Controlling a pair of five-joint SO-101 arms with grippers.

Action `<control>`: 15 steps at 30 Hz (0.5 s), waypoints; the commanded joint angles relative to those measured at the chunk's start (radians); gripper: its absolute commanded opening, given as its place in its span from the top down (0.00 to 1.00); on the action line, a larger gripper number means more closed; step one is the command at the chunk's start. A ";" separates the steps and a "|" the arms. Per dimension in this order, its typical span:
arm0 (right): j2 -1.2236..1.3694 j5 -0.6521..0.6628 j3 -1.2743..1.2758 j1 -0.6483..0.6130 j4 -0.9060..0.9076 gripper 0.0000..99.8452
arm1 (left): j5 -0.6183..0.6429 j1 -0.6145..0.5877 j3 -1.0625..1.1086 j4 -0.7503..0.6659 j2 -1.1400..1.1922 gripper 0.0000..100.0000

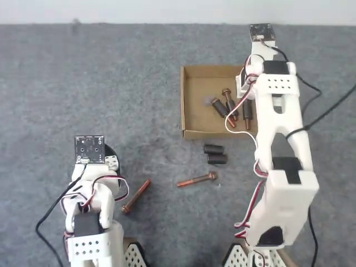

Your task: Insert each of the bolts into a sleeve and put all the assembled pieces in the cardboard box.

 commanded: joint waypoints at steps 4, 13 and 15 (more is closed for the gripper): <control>-0.154 0.003 -0.051 0.065 0.283 0.99 | 0.005 0.003 -0.012 -0.005 0.011 0.97; -0.268 -0.048 0.370 0.220 0.145 0.99 | -0.075 0.002 -0.031 0.037 0.011 0.98; -0.354 -0.049 0.537 0.236 0.044 0.99 | -0.083 0.000 -0.035 0.037 0.011 0.98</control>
